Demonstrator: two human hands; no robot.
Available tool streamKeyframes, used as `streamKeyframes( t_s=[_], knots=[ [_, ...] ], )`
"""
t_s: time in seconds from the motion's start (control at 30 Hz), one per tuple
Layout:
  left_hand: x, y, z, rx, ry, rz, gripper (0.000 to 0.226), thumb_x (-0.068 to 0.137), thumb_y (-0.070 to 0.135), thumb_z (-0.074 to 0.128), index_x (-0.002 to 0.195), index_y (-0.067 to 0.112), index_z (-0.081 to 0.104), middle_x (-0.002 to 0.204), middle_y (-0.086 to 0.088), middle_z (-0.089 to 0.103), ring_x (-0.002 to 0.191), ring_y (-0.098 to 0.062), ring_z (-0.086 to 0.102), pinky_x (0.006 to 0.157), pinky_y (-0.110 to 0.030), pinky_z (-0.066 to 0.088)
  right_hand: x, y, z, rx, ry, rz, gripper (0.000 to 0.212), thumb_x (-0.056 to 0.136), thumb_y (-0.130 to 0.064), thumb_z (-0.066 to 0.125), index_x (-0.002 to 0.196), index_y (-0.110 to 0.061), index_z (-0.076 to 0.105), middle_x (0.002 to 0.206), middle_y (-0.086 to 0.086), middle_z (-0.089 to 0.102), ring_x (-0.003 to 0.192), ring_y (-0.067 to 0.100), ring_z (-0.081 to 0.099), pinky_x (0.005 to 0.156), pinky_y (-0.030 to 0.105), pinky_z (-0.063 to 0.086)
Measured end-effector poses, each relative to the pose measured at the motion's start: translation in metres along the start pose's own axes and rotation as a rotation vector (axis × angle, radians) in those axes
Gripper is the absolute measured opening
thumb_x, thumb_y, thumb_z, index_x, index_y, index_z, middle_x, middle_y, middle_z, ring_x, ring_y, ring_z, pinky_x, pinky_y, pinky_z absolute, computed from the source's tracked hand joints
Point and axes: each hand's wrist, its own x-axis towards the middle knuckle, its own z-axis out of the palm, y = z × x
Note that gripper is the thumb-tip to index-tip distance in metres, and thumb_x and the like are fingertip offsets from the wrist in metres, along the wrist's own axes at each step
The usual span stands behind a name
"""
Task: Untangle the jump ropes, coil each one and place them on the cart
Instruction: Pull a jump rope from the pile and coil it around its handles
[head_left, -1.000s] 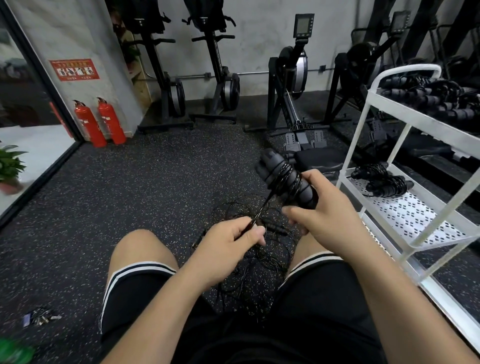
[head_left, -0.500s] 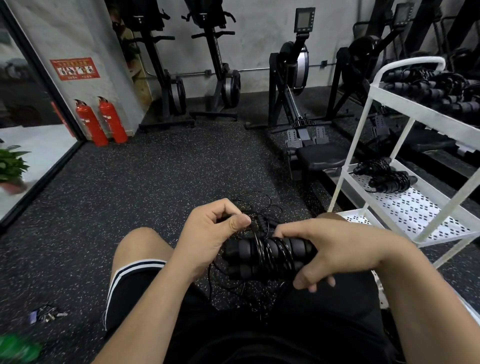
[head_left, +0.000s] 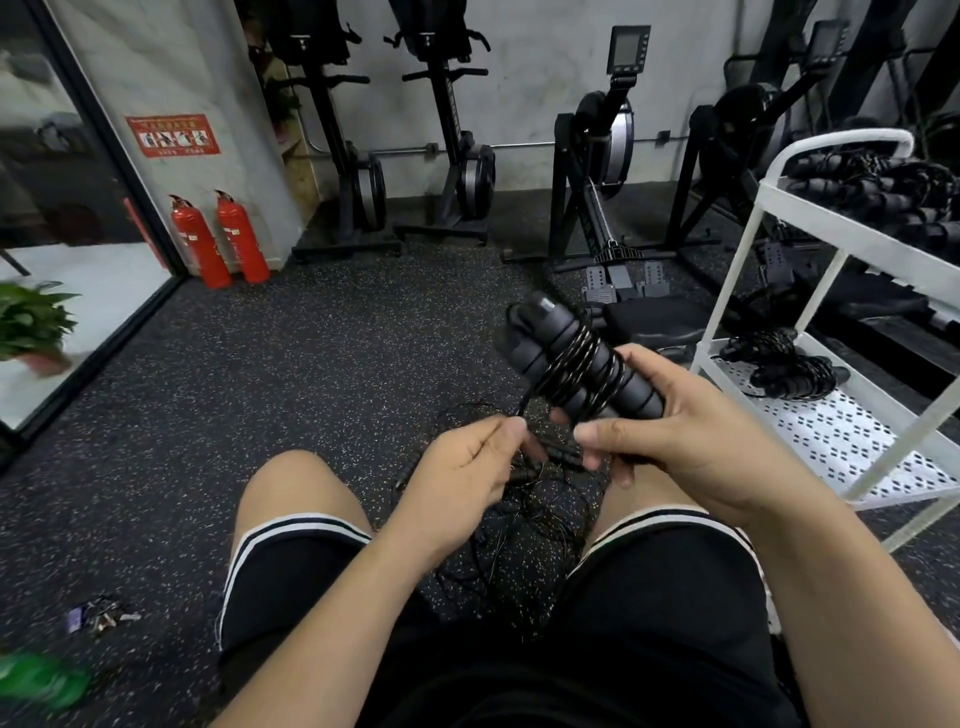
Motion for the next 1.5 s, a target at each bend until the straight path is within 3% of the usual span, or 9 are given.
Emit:
streamKeyframes(
  t_s=[0.23, 0.43, 0.53, 0.8, 0.97, 1.03, 1.13, 1.23, 1.5],
  knots=[
    [-0.003, 0.004, -0.003, 0.297, -0.082, 0.051, 0.017, 0.105, 0.038, 0.068, 0.096, 0.027, 0.077, 0.069, 0.003, 0.061, 0.066, -0.005, 0.049, 0.064, -0.025, 0.039, 0.011, 0.027, -0.013, -0.425, 0.198, 0.070, 0.045, 0.088, -0.007, 0.087, 0.111, -0.029, 0.056, 0.075, 0.013, 0.075, 0.060, 0.035, 0.071, 0.054, 0.042, 0.057],
    [-0.001, 0.009, -0.015, 0.318, -0.032, 0.115, 0.012, 0.100, 0.028, 0.076, 0.090, 0.023, 0.082, 0.067, 0.018, 0.067, 0.060, 0.006, 0.052, 0.062, -0.011, 0.037, 0.005, 0.030, -0.017, -0.623, -0.144, 0.307, 0.045, 0.083, -0.005, 0.089, 0.110, -0.028, 0.060, 0.078, 0.008, 0.076, 0.067, 0.026, 0.075, 0.056, 0.041, 0.061],
    [0.001, 0.010, -0.020, 0.231, 0.000, 0.151, 0.012, 0.092, 0.032, 0.082, 0.086, 0.022, 0.081, 0.077, 0.000, 0.075, 0.070, -0.006, 0.060, 0.067, -0.019, 0.045, -0.003, 0.019, -0.011, -0.621, -0.359, 0.361, 0.043, 0.086, -0.007, 0.088, 0.113, -0.027, 0.061, 0.080, 0.002, 0.077, 0.070, 0.019, 0.075, 0.056, 0.034, 0.058],
    [0.005, 0.006, -0.025, -0.006, -0.005, 0.143, 0.020, 0.093, 0.031, 0.077, 0.073, 0.029, 0.076, 0.069, 0.015, 0.063, 0.061, 0.001, 0.052, 0.060, -0.014, 0.041, -0.015, -0.010, -0.005, -0.262, -0.590, 0.264, 0.039, 0.090, 0.003, 0.083, 0.118, -0.006, 0.057, 0.088, 0.012, 0.071, 0.078, 0.026, 0.072, 0.054, 0.028, 0.052],
    [-0.001, -0.004, -0.018, 0.038, 0.007, -0.031, 0.041, 0.083, -0.001, 0.066, 0.084, 0.040, 0.073, 0.074, 0.022, 0.070, 0.069, 0.006, 0.065, 0.070, -0.014, 0.049, -0.016, -0.009, -0.005, -0.070, -0.510, 0.159, 0.041, 0.089, 0.005, 0.083, 0.121, -0.004, 0.058, 0.093, 0.035, 0.064, 0.079, 0.032, 0.069, 0.055, 0.031, 0.053],
    [-0.003, -0.010, -0.015, 0.263, 0.031, -0.054, 0.032, 0.091, 0.003, 0.069, 0.094, 0.035, 0.063, 0.079, 0.021, 0.066, 0.071, 0.009, 0.063, 0.072, -0.008, 0.048, -0.014, -0.008, -0.005, -0.022, -0.445, 0.133, 0.042, 0.088, 0.002, 0.084, 0.122, -0.006, 0.059, 0.099, 0.039, 0.063, 0.079, 0.033, 0.070, 0.055, 0.032, 0.053],
    [0.003, -0.013, -0.003, 0.138, -0.024, -0.112, 0.024, 0.107, 0.028, 0.063, 0.086, 0.018, 0.070, 0.068, 0.004, 0.056, 0.054, -0.007, 0.044, 0.058, -0.027, 0.038, -0.009, -0.003, -0.001, 0.012, -0.298, 0.067, 0.043, 0.088, -0.003, 0.083, 0.123, -0.004, 0.059, 0.110, 0.037, 0.067, 0.079, 0.032, 0.071, 0.054, 0.033, 0.052],
    [0.003, -0.009, 0.003, 0.079, -0.129, -0.080, 0.026, 0.106, 0.048, 0.054, 0.092, 0.037, 0.074, 0.059, 0.013, 0.038, 0.051, -0.010, 0.031, 0.049, -0.032, 0.024, -0.001, 0.004, -0.001, 0.034, -0.114, 0.011, 0.051, 0.088, -0.007, 0.087, 0.128, -0.002, 0.056, 0.116, 0.035, 0.069, 0.080, 0.033, 0.070, 0.057, 0.035, 0.050],
    [0.000, 0.002, -0.002, 0.624, -0.261, 0.064, 0.026, 0.109, 0.046, 0.058, 0.095, 0.030, 0.072, 0.057, 0.011, 0.054, 0.052, -0.009, 0.044, 0.056, -0.034, 0.038, 0.010, 0.032, -0.016, -0.419, 0.206, 0.075, 0.039, 0.091, -0.012, 0.086, 0.113, -0.025, 0.057, 0.083, 0.012, 0.075, 0.072, 0.040, 0.075, 0.056, 0.047, 0.064]
  ],
)
